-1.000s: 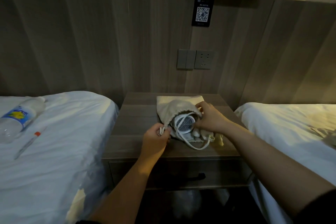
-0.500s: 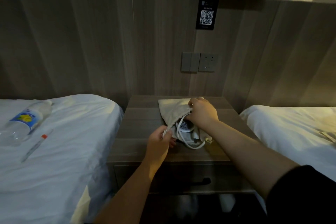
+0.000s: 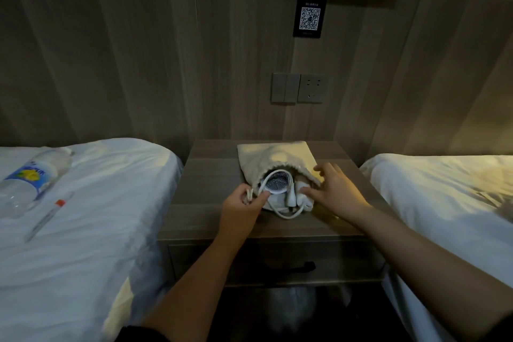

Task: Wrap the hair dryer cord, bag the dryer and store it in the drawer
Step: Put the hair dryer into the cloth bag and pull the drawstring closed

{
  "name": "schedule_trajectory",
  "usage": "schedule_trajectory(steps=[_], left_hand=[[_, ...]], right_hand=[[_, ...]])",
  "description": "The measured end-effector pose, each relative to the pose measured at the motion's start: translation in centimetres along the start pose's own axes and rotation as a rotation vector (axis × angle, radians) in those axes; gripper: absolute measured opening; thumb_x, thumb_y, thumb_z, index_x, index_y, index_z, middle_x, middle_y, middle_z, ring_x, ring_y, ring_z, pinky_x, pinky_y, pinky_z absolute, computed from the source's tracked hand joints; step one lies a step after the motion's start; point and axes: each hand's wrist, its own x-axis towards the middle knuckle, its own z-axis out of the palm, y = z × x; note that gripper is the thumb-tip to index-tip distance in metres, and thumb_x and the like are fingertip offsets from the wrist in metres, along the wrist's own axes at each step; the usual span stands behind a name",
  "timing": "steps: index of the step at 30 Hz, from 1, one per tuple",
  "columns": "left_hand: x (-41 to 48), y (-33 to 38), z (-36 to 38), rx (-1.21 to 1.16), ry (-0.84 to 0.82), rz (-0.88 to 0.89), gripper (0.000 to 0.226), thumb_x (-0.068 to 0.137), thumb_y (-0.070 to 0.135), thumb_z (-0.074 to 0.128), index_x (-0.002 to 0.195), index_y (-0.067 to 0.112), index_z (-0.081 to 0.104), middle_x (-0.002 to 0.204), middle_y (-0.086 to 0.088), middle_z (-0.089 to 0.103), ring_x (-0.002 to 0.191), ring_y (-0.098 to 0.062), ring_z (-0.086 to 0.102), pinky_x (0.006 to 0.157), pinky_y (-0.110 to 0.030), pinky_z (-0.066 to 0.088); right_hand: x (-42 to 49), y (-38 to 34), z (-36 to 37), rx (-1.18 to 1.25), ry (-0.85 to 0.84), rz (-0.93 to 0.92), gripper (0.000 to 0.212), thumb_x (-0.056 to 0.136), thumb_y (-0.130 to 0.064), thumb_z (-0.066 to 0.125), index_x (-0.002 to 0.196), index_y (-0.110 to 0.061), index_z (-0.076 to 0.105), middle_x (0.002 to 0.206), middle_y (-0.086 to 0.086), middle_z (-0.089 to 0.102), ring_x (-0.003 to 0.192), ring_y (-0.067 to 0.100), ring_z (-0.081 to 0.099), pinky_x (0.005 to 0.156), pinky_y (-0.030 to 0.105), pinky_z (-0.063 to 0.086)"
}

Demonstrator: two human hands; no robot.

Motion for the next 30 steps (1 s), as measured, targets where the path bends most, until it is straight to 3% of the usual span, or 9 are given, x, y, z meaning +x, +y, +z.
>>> schedule_trajectory(steps=[3, 6, 10, 13, 16, 19, 21, 26, 30], left_hand=[[0.0, 0.4, 0.0, 0.002, -0.005, -0.003, 0.034, 0.083, 0.031, 0.066, 0.068, 0.003, 0.054, 0.060, -0.020, 0.056, 0.059, -0.032, 0.058, 0.059, -0.045, 0.049], [0.4, 1.5, 0.1, 0.035, -0.011, -0.048, 0.029, 0.085, 0.026, 0.066, 0.062, 0.012, 0.054, 0.054, -0.007, 0.056, 0.050, -0.017, 0.055, 0.055, -0.031, 0.045], [1.4, 2.1, -0.3, 0.113, 0.006, -0.055, 0.029, 0.082, 0.033, 0.068, 0.072, 0.011, 0.053, 0.067, -0.006, 0.057, 0.059, -0.016, 0.053, 0.060, -0.032, 0.044], [1.6, 2.3, -0.9, 0.046, -0.051, -0.069, 0.025, 0.088, 0.034, 0.060, 0.078, 0.012, 0.053, 0.066, -0.006, 0.059, 0.054, -0.014, 0.056, 0.055, -0.033, 0.050], [1.9, 2.4, -1.3, 0.042, -0.067, -0.072, 0.023, 0.087, 0.034, 0.061, 0.075, 0.017, 0.053, 0.065, -0.003, 0.058, 0.053, -0.013, 0.056, 0.051, -0.030, 0.049], [2.1, 2.6, -1.3, 0.030, -0.070, -0.078, 0.022, 0.087, 0.033, 0.061, 0.074, 0.017, 0.053, 0.065, -0.002, 0.057, 0.054, -0.012, 0.056, 0.050, -0.030, 0.049], [2.1, 2.9, -1.3, 0.048, -0.078, -0.061, 0.022, 0.088, 0.032, 0.060, 0.075, 0.016, 0.054, 0.066, -0.002, 0.058, 0.056, -0.012, 0.056, 0.048, -0.028, 0.050], [2.2, 3.6, -1.3, 0.120, -0.065, -0.032, 0.018, 0.089, 0.026, 0.060, 0.081, 0.010, 0.056, 0.067, 0.000, 0.056, 0.055, -0.010, 0.055, 0.041, -0.018, 0.048], [2.2, 3.8, -1.3, 0.126, -0.076, -0.038, 0.018, 0.089, 0.026, 0.060, 0.081, 0.010, 0.056, 0.067, -0.001, 0.056, 0.055, -0.010, 0.055, 0.043, -0.021, 0.050]], right_hand=[[-0.5, 1.1, 0.2, 0.017, -0.071, 0.143, 0.033, 0.084, -0.043, 0.060, 0.095, -0.013, 0.055, 0.090, 0.004, 0.058, 0.085, 0.022, 0.057, 0.064, 0.031, 0.040], [-1.0, 1.4, 0.3, 0.082, -0.126, 0.164, 0.023, 0.090, -0.036, 0.053, 0.077, -0.016, 0.053, 0.072, -0.001, 0.056, 0.075, 0.021, 0.057, 0.055, 0.027, 0.036], [-1.4, 1.2, 0.1, 0.200, -0.127, 0.177, 0.022, 0.092, -0.038, 0.047, 0.079, -0.020, 0.048, 0.076, -0.002, 0.055, 0.071, 0.016, 0.054, 0.055, 0.026, 0.035], [-1.6, 0.8, 0.1, 0.265, -0.174, 0.236, 0.039, 0.083, -0.047, 0.058, 0.104, -0.015, 0.049, 0.104, 0.006, 0.055, 0.087, 0.019, 0.053, 0.068, 0.031, 0.042], [-2.7, -0.1, 0.4, 0.010, 0.020, 0.079, 0.065, 0.074, -0.048, 0.067, 0.124, -0.011, 0.046, 0.123, 0.010, 0.045, 0.116, 0.028, 0.042, 0.093, 0.038, 0.039], [-3.9, -2.2, 1.2, -0.254, 0.304, -0.353, 0.043, 0.064, -0.044, 0.073, 0.092, -0.013, 0.061, 0.095, 0.009, 0.056, 0.092, 0.029, 0.053, 0.077, 0.037, 0.047], [-4.5, -3.3, 2.8, -0.418, 0.284, -0.478, 0.041, 0.054, -0.049, 0.077, 0.073, -0.016, 0.062, 0.080, 0.005, 0.058, 0.079, 0.026, 0.058, 0.065, 0.033, 0.049], [-4.3, -5.2, 6.1, -0.571, 0.245, -0.399, 0.037, 0.046, -0.046, 0.080, 0.065, -0.018, 0.065, 0.072, 0.000, 0.061, 0.082, 0.022, 0.047, 0.066, 0.033, 0.047], [-3.7, -6.1, 7.3, -0.617, 0.289, -0.347, 0.020, 0.052, -0.023, 0.079, 0.056, -0.012, 0.063, 0.065, 0.005, 0.059, 0.078, 0.028, 0.048, 0.069, 0.039, 0.028]])
